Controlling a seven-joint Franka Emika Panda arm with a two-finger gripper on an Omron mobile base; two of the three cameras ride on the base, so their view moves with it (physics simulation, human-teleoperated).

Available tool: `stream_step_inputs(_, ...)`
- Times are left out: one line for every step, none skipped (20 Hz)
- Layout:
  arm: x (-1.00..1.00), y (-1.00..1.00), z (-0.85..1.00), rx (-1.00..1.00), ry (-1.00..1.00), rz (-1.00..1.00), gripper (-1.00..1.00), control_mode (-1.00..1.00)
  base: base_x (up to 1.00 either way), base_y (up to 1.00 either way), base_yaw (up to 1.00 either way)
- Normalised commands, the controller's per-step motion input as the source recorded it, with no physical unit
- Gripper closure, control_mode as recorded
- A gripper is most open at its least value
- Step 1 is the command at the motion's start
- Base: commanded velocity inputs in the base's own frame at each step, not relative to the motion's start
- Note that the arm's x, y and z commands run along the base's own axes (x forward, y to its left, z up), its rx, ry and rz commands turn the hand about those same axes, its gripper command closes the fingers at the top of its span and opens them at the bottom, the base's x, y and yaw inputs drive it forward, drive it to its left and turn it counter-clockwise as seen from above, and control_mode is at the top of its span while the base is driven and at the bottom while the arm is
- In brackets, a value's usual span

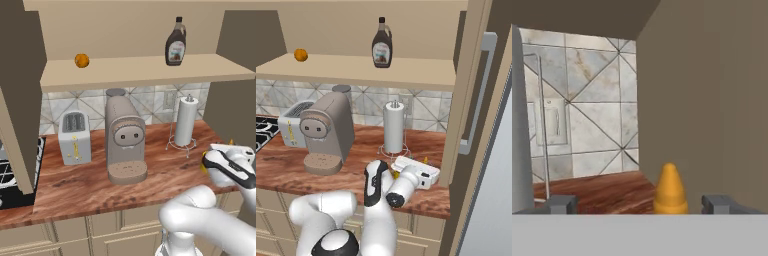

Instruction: Pick the syrup bottle and honey bottle from the cabinet and place them next to the mug.

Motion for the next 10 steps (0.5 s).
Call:
stream_step_inputs(-0.56,0.00,0.16,0.00,-0.16,0.00,-1.00,-1.00,0.00,0.00,0.00)
stream_step_inputs(-0.59,0.00,0.15,0.00,-0.16,0.00,-1.00,-1.00,0.00,0.00,0.00)
stream_step_inputs(-0.57,0.00,0.11,0.00,-0.15,0.00,-1.00,-1.00,0.00,0.00,0.00)
stream_step_inputs(-0.55,0.00,0.11,0.00,-0.14,0.00,-1.00,-1.00,0.00,0.00,0.00)
stream_step_inputs(-0.53,0.00,0.06,0.00,-0.13,0.00,-1.00,-1.00,0.00,0.00,0.00)
stream_step_inputs(-0.54,-0.03,0.10,0.00,-0.14,0.00,-1.00,-1.00,0.00,0.00,0.00)
stream_step_inputs(-0.54,-0.01,0.07,0.00,-0.13,0.00,-1.00,-1.00,0.00,0.00,0.00)
stream_step_inputs(-0.61,-0.06,0.08,0.00,-0.13,0.00,-1.00,-1.00,0.00,0.00,0.00)
stream_step_inputs(-0.66,-0.06,0.08,0.00,-0.14,0.00,-1.00,-1.00,0.00,0.00,0.00)
stream_step_inputs(-0.74,-0.04,0.14,0.00,-0.15,0.00,-1.00,-1.00,0.00,0.00,0.00)
